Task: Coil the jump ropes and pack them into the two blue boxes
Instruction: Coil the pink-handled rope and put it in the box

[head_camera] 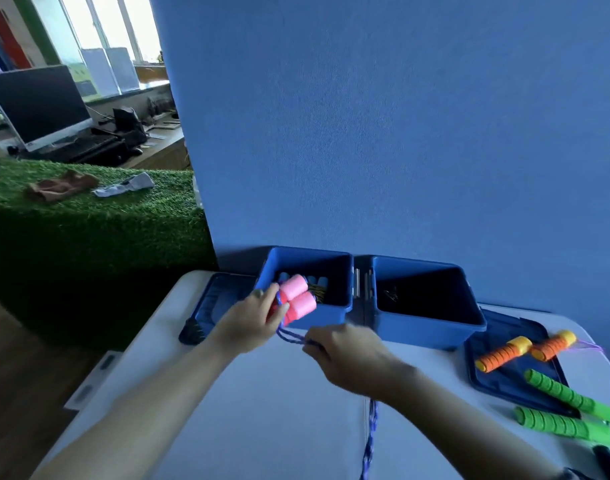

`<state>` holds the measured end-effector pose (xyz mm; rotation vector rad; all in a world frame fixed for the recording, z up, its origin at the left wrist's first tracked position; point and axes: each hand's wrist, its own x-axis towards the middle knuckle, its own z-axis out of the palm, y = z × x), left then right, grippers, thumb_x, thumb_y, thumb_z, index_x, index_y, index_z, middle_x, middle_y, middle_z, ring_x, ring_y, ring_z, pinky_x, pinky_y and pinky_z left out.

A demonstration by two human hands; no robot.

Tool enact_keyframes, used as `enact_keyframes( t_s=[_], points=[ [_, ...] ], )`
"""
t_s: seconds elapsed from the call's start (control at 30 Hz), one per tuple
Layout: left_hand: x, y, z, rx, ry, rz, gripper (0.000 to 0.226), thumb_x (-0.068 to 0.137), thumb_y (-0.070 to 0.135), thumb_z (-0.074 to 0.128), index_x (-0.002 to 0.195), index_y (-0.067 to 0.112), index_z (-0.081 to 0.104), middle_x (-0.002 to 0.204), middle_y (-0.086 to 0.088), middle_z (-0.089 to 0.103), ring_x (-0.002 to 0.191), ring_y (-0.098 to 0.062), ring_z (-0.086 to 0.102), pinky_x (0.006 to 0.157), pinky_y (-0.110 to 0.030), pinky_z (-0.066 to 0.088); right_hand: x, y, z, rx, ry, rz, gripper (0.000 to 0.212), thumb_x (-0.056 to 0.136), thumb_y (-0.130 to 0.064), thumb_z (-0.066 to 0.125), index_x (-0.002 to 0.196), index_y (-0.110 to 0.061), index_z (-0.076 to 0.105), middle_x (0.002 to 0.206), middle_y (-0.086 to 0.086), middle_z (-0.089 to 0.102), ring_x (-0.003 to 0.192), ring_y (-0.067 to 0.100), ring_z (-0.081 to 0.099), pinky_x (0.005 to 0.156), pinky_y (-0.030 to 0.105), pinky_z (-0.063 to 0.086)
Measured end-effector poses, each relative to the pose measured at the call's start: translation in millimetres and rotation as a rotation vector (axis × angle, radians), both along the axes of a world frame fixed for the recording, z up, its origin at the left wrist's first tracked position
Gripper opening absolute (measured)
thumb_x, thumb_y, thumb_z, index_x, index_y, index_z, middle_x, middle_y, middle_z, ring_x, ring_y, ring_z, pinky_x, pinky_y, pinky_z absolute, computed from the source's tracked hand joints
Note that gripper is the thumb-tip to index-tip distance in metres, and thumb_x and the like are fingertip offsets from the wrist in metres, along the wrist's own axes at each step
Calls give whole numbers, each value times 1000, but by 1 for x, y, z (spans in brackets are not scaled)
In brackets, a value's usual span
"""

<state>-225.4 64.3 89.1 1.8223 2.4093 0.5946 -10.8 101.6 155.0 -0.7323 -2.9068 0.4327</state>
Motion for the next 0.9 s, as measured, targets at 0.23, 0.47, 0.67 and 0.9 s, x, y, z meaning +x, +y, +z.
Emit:
enact_keyframes(
  t_s=[0.23, 0.47, 0.67, 0.9],
  points=[
    [37, -23, -6, -161, 26, -385, 68, 91, 52, 17, 146, 13, 29, 124, -13, 55, 103, -34, 60, 85, -43, 48, 3, 70, 13, -127, 10, -16, 15, 90, -38, 54, 91, -24, 61, 79, -3, 61, 75, 18, 58, 71, 35, 51],
    [59, -42, 24, -155, -132, -496, 68, 92, 54, 52, 146, 22, 26, 135, 2, 50, 110, -18, 55, 86, -27, 44, 6, 101, -9, -453, 50, -29, 16, 80, -33, 72, 87, -19, 72, 74, -15, 65, 66, -10, 55, 66, 6, 40],
    [60, -41, 24, 4, -351, -407, 83, 73, 61, 70, 140, 33, 30, 123, 18, 53, 104, 3, 54, 88, -19, 45, 10, 108, -50, -751, 257, -248, 23, 74, 11, 61, 76, -8, 74, 76, 27, 67, 65, 23, 58, 63, 38, 46],
    [23, -10, 27, 321, -374, -115, 79, 73, 55, 66, 137, 17, 38, 113, 8, 58, 92, -2, 55, 78, -10, 38, -5, 54, -81, -1122, 407, -351, 29, 96, -29, 50, 86, -10, 69, 52, -1, 40, 43, 12, 33, 45, 22, 31]
  ],
)
